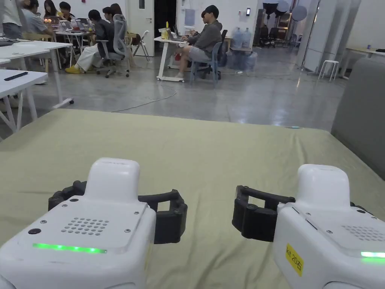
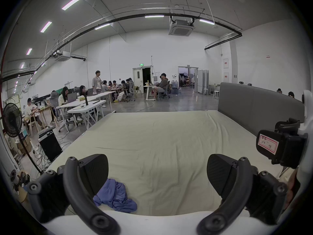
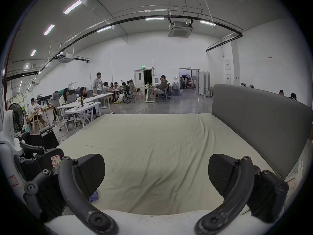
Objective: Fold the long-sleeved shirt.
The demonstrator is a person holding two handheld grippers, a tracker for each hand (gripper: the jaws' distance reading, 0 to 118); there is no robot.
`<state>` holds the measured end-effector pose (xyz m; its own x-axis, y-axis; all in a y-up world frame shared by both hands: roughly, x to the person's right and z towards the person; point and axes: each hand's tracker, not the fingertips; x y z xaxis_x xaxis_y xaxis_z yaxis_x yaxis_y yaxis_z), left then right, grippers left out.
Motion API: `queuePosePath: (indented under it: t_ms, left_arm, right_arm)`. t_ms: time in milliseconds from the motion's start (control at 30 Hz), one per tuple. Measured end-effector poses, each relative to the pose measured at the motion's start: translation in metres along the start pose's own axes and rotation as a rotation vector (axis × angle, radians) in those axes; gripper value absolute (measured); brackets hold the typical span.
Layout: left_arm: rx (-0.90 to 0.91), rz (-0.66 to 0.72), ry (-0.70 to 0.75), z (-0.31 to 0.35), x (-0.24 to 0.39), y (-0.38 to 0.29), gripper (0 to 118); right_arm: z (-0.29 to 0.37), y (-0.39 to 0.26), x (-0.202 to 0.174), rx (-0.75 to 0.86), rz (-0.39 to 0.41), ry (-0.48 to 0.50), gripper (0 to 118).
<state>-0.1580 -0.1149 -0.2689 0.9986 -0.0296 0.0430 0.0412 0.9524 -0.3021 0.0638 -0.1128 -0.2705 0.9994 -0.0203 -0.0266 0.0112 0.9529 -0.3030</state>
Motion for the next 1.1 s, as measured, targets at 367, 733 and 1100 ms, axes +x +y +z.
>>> queuePosePath:
  t_ms: [367,733,1100]
  left_arm:
    - [-0.007,-0.004,-0.005,-0.0001,0.0,-0.0005,116]
    - [-0.021,-0.012,-0.004,0.0014,-0.0002,-0.0017,116]
    - [-0.014,-0.016,-0.005,0.0026,0.0009,0.0002,116]
  right_arm:
    - [0.0005,0.0,-0.003,0.001,0.003,0.003,118]
    - [0.0008,-0.0008,-0.0043,-0.006,0.021,-0.006,116]
    - [0.0032,0.0019,-0.0045,0.001,0.018,0.014,116]
